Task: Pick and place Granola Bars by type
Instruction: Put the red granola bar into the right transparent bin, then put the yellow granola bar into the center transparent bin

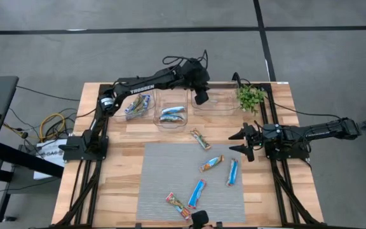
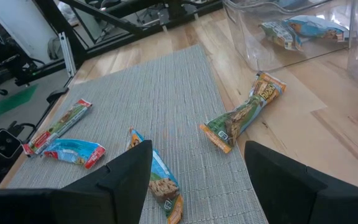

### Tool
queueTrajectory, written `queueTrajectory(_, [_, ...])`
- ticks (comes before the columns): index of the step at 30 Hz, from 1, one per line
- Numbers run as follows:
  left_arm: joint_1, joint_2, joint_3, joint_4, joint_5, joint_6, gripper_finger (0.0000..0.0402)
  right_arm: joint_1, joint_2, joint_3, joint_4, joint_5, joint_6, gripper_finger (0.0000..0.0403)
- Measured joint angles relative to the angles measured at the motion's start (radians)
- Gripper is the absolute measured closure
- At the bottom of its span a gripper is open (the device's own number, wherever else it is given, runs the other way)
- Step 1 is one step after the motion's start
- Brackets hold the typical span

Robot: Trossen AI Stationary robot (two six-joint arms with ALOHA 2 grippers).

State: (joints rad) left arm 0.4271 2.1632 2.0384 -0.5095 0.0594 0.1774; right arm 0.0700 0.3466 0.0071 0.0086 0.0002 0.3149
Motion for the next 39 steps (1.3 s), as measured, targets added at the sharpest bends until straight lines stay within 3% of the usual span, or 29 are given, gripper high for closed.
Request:
queueTrajectory(6, [0.003, 0.000, 0.000, 0.003, 0.006, -0.005, 0.0236, 0.000, 0.000, 0.000, 0.000, 0.000, 0.000, 0.0154])
queueTrajectory(15, [0.002, -0.002, 0.000, 0.012, 0.062, -0.050, 0.0234, 0.000, 0.000, 0.000, 0.000, 0.000, 0.000, 0.0154])
queueTrajectory(19, [-0.009, -0.011, -0.001, 0.053, 0.195, -0.050, 0.0240, 0.000, 0.000, 0.000, 0.000, 0.000, 0.000, 0.0154])
queueTrajectory(23, [-0.027, -0.018, 0.000, 0.094, 0.400, -0.041, 0.0244, 0.000, 0.000, 0.000, 0.000, 0.000, 0.000, 0.0154])
queueTrajectory(30, [-0.063, -0.019, -0.001, 0.142, 0.931, -0.053, 0.0245, 0.000, 0.000, 0.000, 0.000, 0.000, 0.000, 0.0154])
queueTrajectory(34, [-0.083, -0.019, 0.000, 0.133, 0.979, -0.057, 0.0245, 0.000, 0.000, 0.000, 0.000, 0.000, 0.000, 0.0154])
queueTrajectory(39, [-0.110, -0.019, 0.000, 0.042, 0.917, 0.016, 0.0245, 0.000, 0.000, 0.000, 0.000, 0.000, 0.000, 0.0154])
